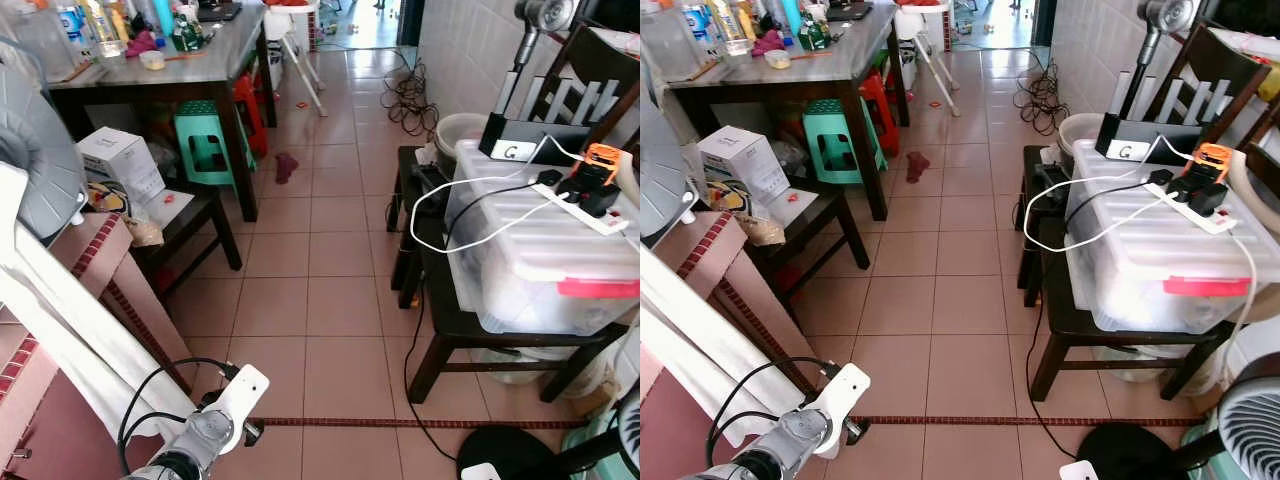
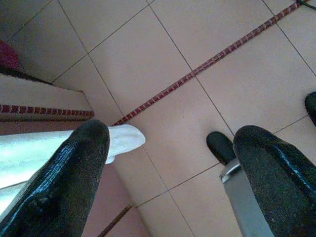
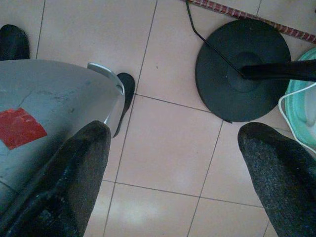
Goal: Kitchen organization
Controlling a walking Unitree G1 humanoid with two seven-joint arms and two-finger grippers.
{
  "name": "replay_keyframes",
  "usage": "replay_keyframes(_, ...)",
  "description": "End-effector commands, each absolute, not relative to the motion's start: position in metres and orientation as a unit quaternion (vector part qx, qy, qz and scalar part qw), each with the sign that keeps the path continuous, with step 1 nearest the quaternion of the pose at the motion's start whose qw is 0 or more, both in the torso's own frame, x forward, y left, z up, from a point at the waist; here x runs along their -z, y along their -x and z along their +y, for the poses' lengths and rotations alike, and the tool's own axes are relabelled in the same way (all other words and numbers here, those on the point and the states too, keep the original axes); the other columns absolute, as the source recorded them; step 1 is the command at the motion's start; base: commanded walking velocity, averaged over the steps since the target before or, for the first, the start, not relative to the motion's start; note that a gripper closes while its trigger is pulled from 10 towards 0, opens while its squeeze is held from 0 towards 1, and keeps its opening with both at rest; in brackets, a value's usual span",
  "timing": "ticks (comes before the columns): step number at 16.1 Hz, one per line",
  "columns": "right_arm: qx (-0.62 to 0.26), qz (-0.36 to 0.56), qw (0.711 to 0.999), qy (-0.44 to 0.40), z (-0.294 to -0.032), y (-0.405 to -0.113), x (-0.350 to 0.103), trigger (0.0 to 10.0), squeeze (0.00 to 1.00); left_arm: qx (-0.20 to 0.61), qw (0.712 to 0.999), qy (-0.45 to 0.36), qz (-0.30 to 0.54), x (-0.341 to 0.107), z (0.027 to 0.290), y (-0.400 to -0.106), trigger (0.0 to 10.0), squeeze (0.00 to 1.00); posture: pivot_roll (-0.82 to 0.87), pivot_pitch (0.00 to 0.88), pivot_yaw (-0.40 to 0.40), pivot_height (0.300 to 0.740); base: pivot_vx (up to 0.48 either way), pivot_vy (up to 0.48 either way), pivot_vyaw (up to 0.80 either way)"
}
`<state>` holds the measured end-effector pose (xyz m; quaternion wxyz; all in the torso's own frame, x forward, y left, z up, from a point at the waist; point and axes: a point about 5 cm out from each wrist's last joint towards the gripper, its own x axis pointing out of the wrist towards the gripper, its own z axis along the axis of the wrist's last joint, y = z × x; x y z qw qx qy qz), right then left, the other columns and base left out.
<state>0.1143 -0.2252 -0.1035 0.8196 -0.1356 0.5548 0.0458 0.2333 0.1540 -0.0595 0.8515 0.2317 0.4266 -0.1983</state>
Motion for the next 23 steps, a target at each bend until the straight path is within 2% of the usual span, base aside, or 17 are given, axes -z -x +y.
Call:
replay_keyframes(1,-0.067,0.554,0.821,0.121,-0.2099,-0.1142,0.1064,10.0,0.0,0.2,0.85,-0.241,0.423,0.0581,0.1565,-0.2352,10.0,0.0,0.0,0.009,0.083,0.74,0.0,0.0,0.0)
replay_keyframes(19,-0.066,0.558,0.818,0.119,-0.2085,-0.1109,0.1077,10.0,0.0,0.206,0.847,-0.252,0.42,0.0583,0.157,-0.2347,10.0,0.0,0.0,0.017,0.088,0.74,0.0,0.0,0.0)
replay_keyframes(23,-0.038,0.552,0.828,0.096,-0.2118,-0.1156,0.1058,10.0,0.0,0.182,0.855,-0.228,0.429,0.0588,0.16,-0.2342,10.0,0.0,0.0,0.015,0.083,0.74,0.0,0.0,0.0)
